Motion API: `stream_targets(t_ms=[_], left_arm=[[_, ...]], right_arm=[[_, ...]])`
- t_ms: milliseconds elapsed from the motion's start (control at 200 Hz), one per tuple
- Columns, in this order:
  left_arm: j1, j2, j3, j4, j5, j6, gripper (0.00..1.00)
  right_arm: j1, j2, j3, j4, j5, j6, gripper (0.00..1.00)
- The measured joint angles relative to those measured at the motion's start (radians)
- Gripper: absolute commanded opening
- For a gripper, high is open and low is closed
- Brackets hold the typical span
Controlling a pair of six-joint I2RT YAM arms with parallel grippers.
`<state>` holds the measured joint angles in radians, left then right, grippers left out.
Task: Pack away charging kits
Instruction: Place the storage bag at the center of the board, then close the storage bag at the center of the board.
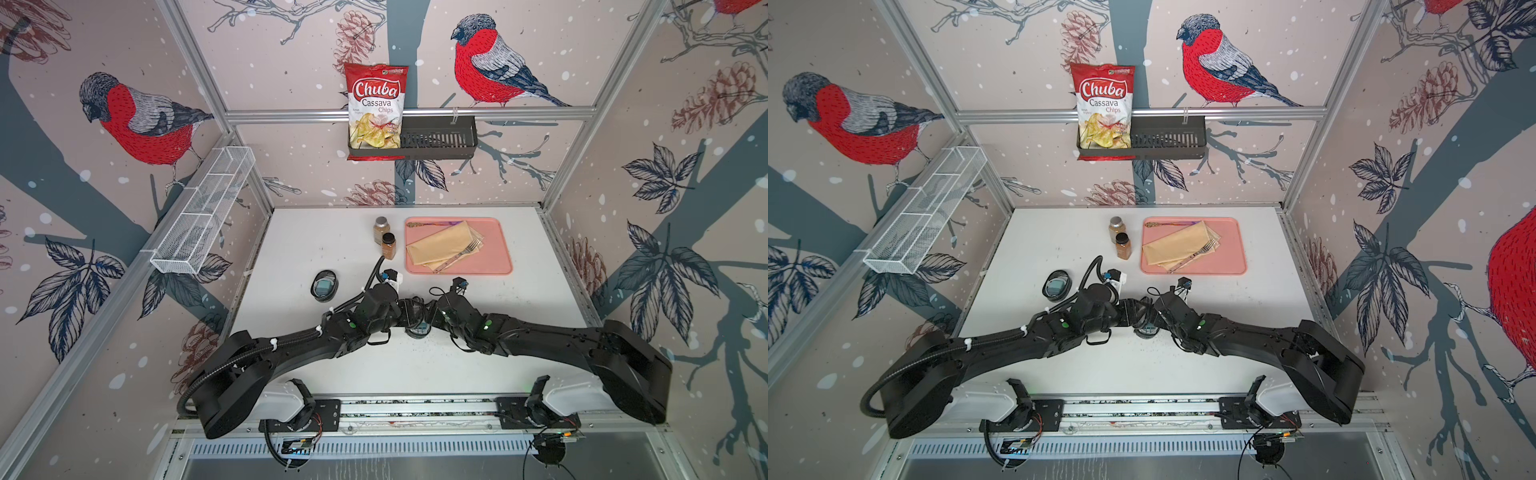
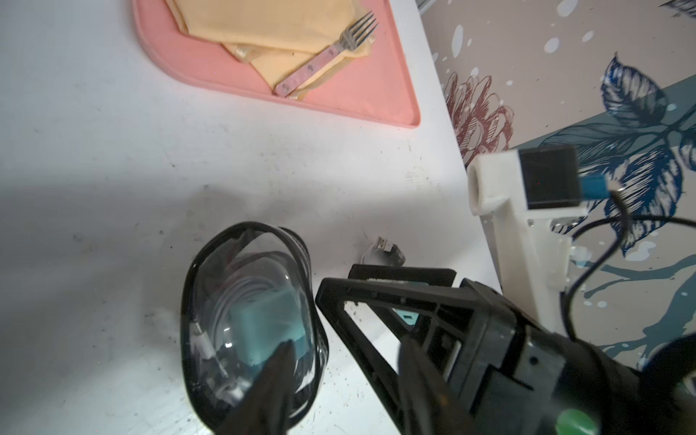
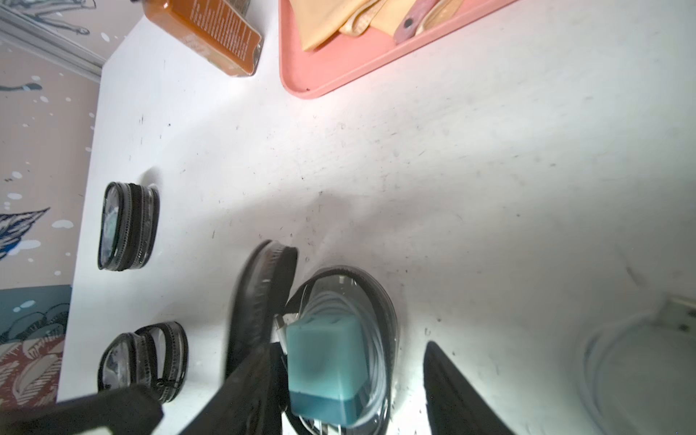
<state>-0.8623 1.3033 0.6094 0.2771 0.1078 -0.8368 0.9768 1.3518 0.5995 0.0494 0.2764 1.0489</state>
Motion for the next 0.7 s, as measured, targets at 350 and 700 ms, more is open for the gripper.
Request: stream_targets(t_ms=[350, 700], left_arm=[[-0.002, -0.275, -0.095, -0.075, -0.148, 0.018, 0.96], [-0.002, -0.505, -0.211, -0.185, -0.308, 0.051, 0.96]], right_arm=[[0.016, -0.159, -0.040, -0.065, 0.054, 0.020, 0.70], [0.055, 0.040, 0.072, -0.067, 0.068, 0.015, 0.54]])
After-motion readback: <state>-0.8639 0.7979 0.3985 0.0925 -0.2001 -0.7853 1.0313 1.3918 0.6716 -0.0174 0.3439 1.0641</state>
